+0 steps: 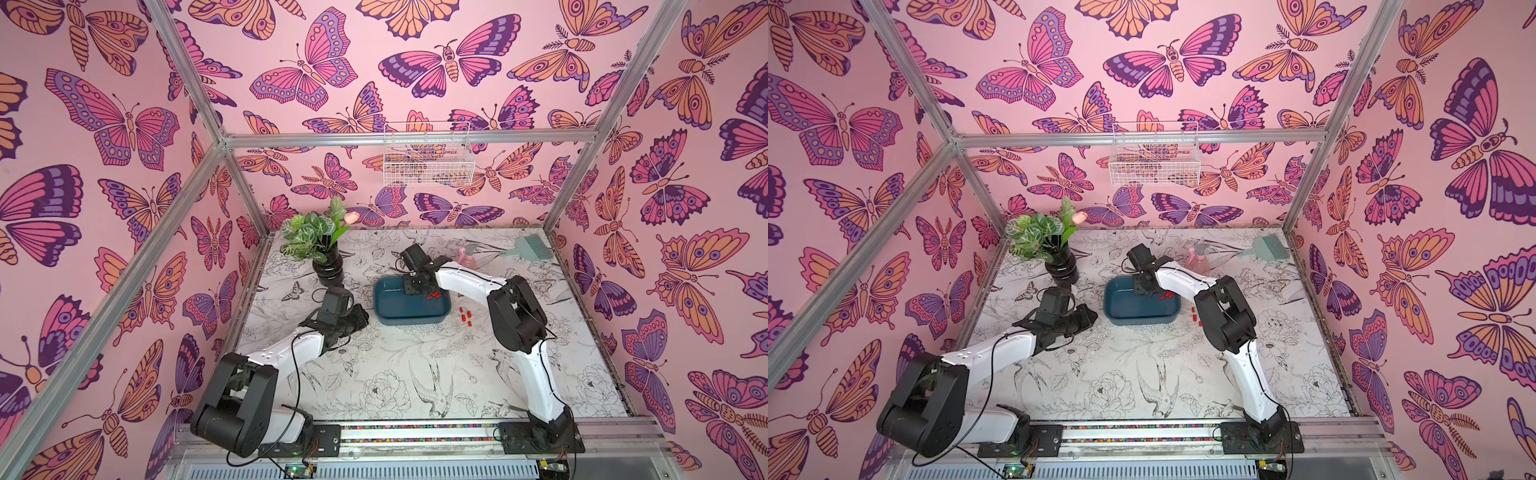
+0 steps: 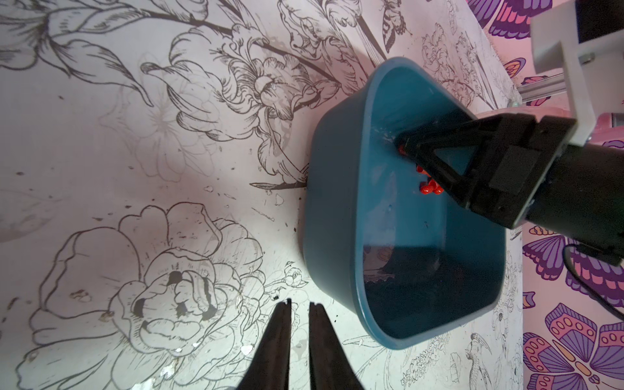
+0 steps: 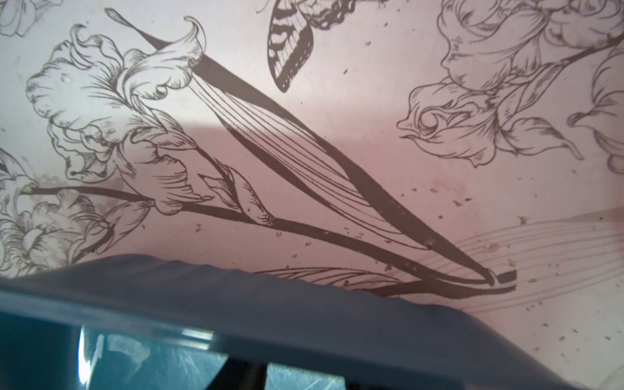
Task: Take the screw protection sleeves out of the storage box
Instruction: Pick up the screw protection sleeve from the storage box.
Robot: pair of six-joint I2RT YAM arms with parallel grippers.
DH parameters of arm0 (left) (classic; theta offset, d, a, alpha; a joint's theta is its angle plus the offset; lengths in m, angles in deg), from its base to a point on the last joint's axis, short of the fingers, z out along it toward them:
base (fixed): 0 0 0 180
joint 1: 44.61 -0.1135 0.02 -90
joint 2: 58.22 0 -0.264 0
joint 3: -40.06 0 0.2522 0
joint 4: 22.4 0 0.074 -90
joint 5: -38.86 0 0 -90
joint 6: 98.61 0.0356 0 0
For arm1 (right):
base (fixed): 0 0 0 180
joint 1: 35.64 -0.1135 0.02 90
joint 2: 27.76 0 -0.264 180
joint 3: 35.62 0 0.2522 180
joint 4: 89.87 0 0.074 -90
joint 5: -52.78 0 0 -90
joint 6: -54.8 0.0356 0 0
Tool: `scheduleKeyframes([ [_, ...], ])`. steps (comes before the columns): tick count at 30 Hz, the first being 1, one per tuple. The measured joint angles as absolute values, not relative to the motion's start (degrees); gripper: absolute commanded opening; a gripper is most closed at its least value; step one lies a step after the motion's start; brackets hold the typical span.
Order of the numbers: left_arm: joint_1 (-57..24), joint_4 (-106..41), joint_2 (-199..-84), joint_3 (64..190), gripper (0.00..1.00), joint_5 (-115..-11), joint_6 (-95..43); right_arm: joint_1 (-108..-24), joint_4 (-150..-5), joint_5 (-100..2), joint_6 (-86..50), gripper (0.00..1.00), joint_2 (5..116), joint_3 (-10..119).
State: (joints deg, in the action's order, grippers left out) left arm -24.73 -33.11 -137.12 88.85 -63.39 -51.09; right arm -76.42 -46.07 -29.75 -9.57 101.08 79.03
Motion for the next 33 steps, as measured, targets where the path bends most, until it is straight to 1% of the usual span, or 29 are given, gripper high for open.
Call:
scheduleKeyframes([
  [33, -24.7, -32.0, -137.1, 88.8, 0.17, -63.4, -51.1, -76.5, -46.5, -30.0, -8.4, 0.36, 102.2, 79.0],
])
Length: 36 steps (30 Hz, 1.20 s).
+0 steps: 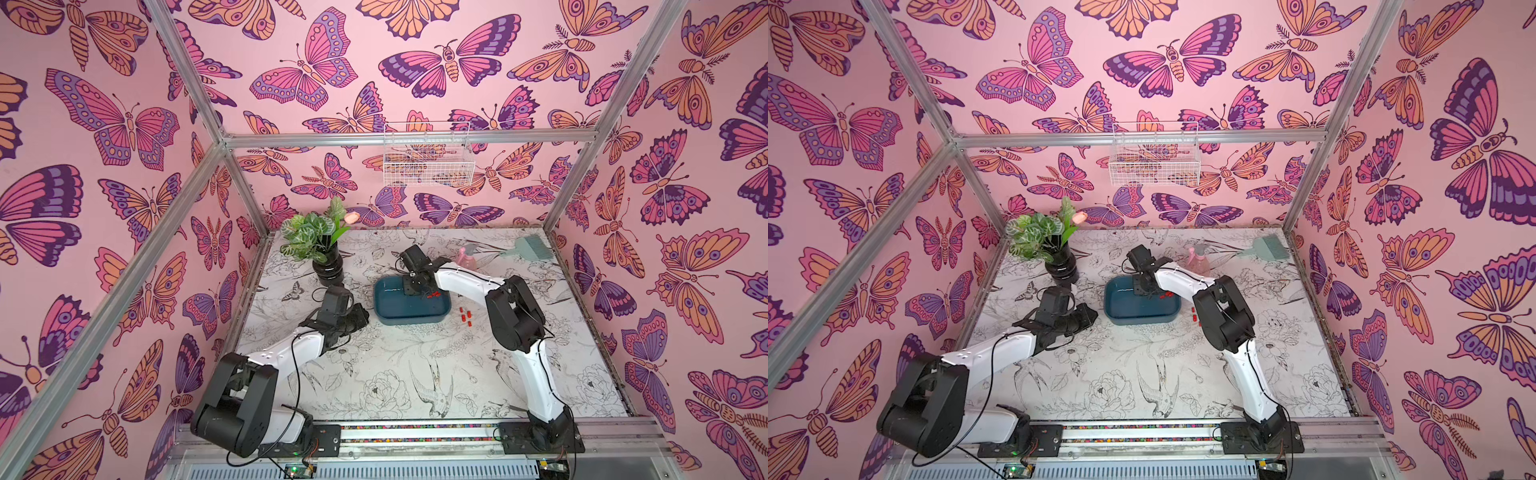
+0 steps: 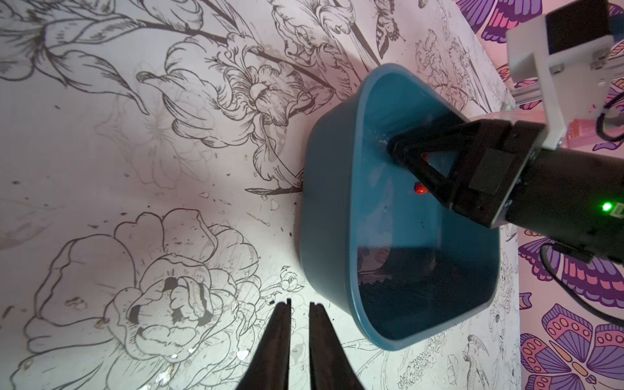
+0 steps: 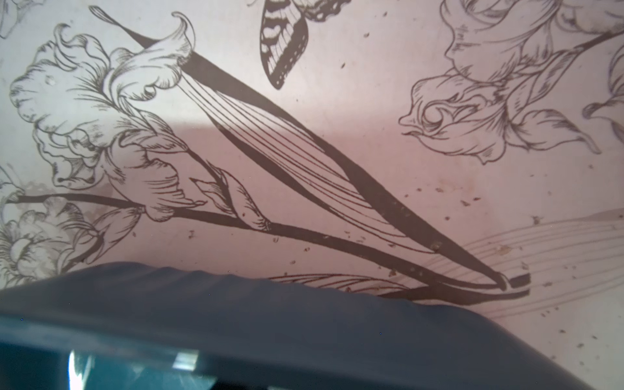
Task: Take the screw protection sleeves out of the storage box
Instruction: Pick up the screw protection sleeve from the storage box.
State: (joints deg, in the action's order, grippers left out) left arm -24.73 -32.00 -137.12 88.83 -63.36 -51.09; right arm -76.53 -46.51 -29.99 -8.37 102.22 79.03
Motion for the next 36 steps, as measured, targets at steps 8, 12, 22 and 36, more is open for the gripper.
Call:
scheduleKeyframes([
  [8, -24.7, -31.8, -137.1, 88.8, 0.17, -63.4, -51.1, -76.5, -46.6, -30.3, -8.3, 0.28, 102.8, 79.2],
  [12, -24.7, -31.8, -137.1, 88.8, 0.17, -63.4, -51.1, -76.5, -46.6, -30.4, -8.3, 0.22, 102.8, 79.2],
  [22, -24.7, -31.8, -137.1, 88.8, 0.17, -63.4, -51.1, -76.5, -48.4, -30.9, -8.2, 0.15, 101.7, 77.2],
  [36, -24.7, -31.8, -137.1, 88.8, 0.17, -63.4, -51.1, -76.7, -49.9, -31.9, -8.2, 0.12, 91.6, 69.1],
])
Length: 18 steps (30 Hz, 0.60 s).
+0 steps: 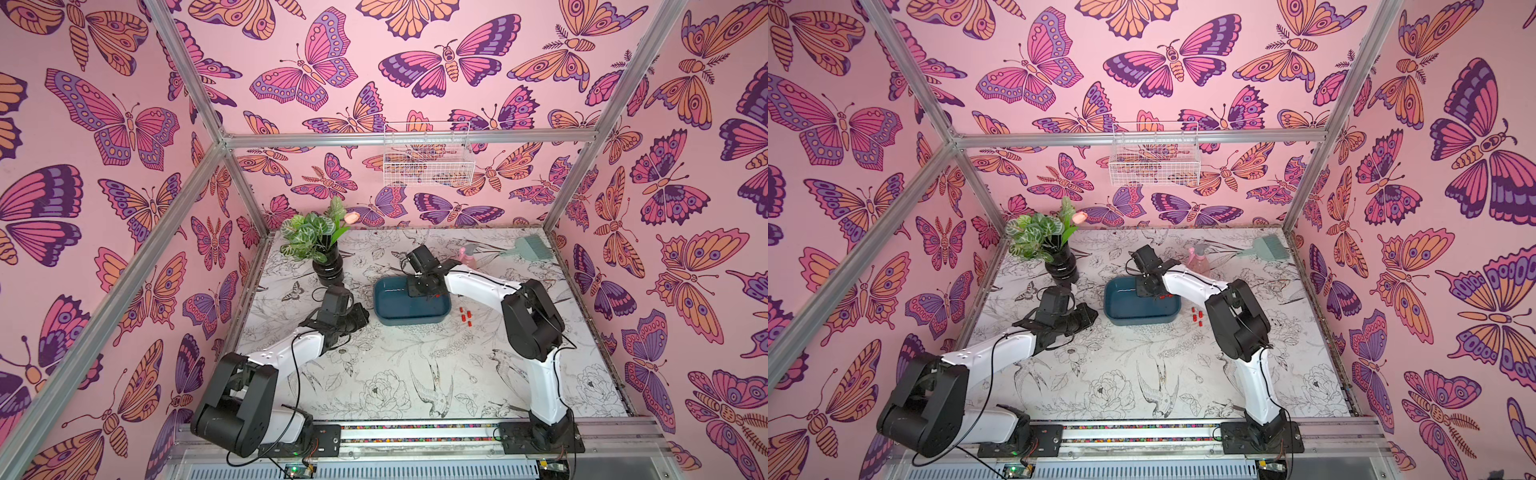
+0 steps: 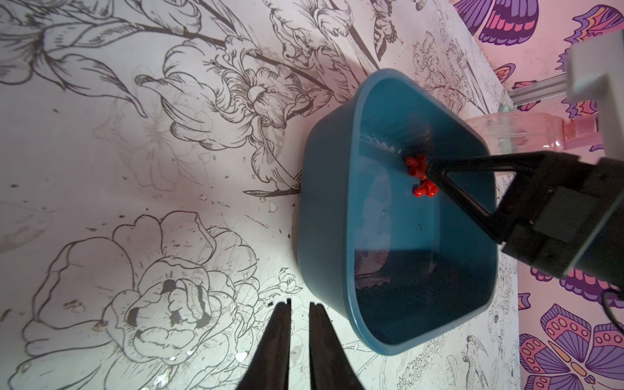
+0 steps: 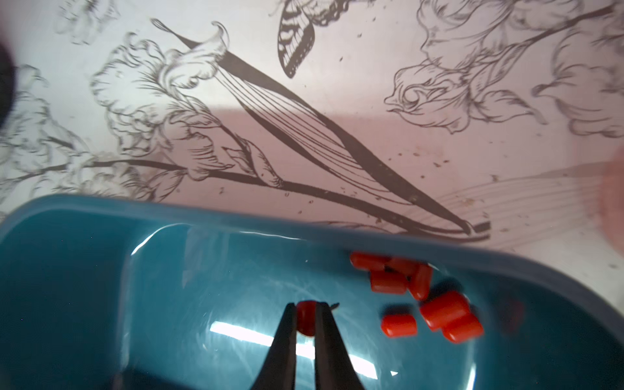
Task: Take the screw protection sleeves out of the storage box
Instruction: Pick up the screw protection sleeve from the storage box, then place the screw protection sleeve at the center of the board.
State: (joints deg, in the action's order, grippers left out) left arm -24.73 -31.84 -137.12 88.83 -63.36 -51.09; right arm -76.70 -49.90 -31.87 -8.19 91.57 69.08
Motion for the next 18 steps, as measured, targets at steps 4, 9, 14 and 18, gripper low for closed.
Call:
scheduleKeyframes([
  [4, -24.7, -31.8, -137.1, 88.8, 0.17, -63.4, -51.1, -77.1, -50.1, -31.8, -8.2, 0.12, 86.7, 65.7],
  [9, -24.7, -31.8, -137.1, 88.8, 0.17, -63.4, -51.1, -77.7, -49.5, -31.0, -8.2, 0.11, 80.1, 61.3],
  [14, -24.7, -31.8, -137.1, 88.8, 0.17, -63.4, -51.1, -77.8, -47.7, -28.8, -8.4, 0.11, 73.3, 57.7],
  [18, -24.7, -31.9, -137.1, 88.8, 0.17, -63.4, -51.1, -77.8, -46.5, -27.1, -8.5, 0.11, 67.6, 53.3],
])
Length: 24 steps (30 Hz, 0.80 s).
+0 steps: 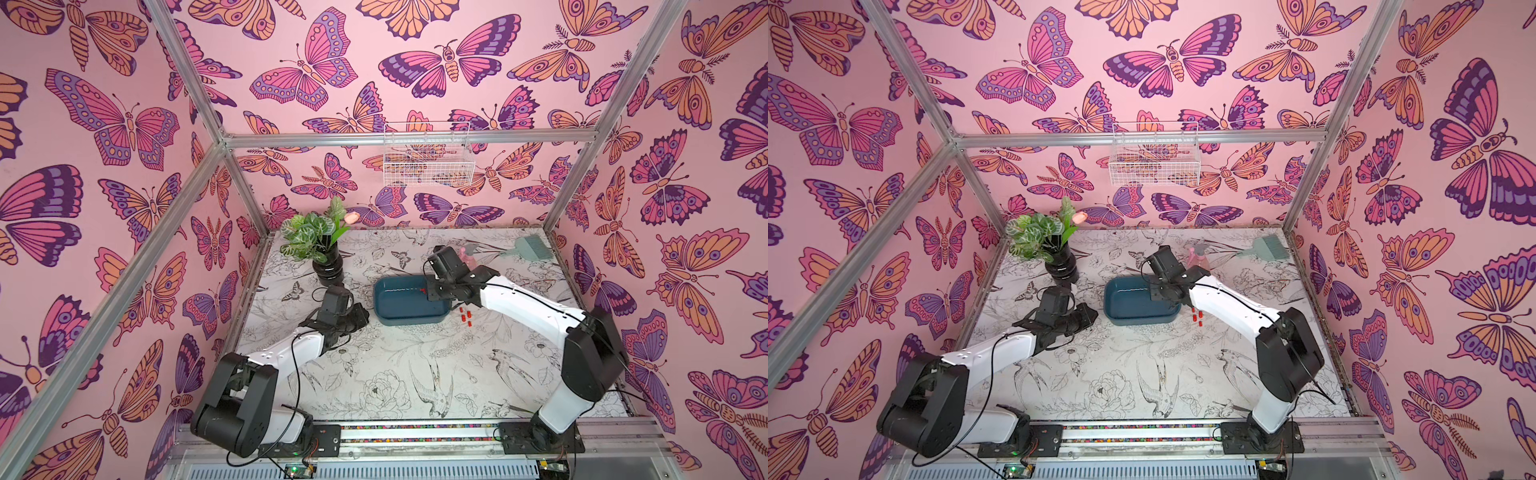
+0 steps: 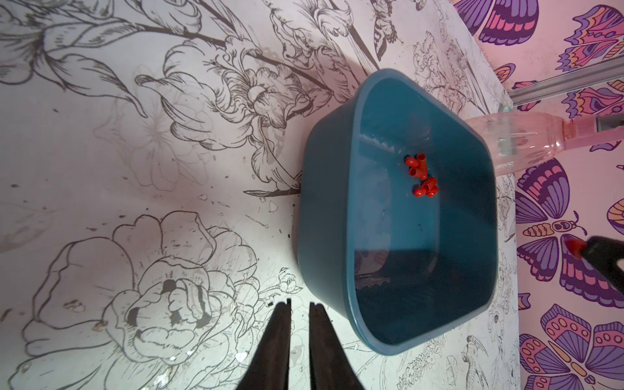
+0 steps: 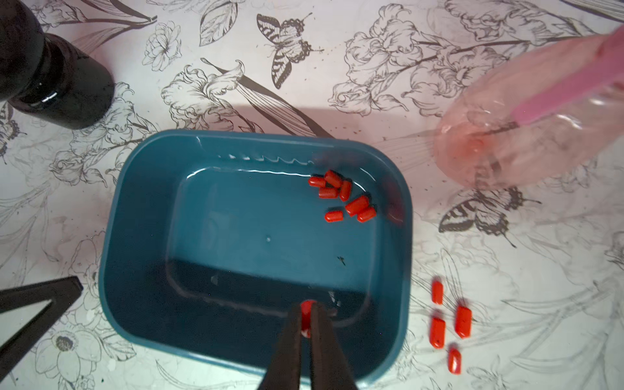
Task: Take the screw protection sleeves out of the storage box
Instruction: Place the screw protection sleeve at the center of the board.
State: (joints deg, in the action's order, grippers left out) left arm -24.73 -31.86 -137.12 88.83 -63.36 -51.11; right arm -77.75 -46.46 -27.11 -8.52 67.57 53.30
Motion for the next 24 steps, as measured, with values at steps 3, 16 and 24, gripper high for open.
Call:
scheduleKeyframes([
  [3, -24.7, -31.8, -137.1, 88.8, 0.17, -63.4, -51.1, -77.7, -45.2, -26.1, -8.6, 0.11, 63.6, 50.0],
  [16, -24.7, -31.1, -143.2, 88.8, 0.17, -63.3, -51.1, -71.6, -44.5, -25.0, -8.6, 0.11, 55.1, 38.7],
  [24, -24.7, -31.0, -143.5, 88.9, 0.17, -63.3, -51.1, -66.2, -46.3, -27.4, -8.8, 0.12, 55.0, 33.1],
])
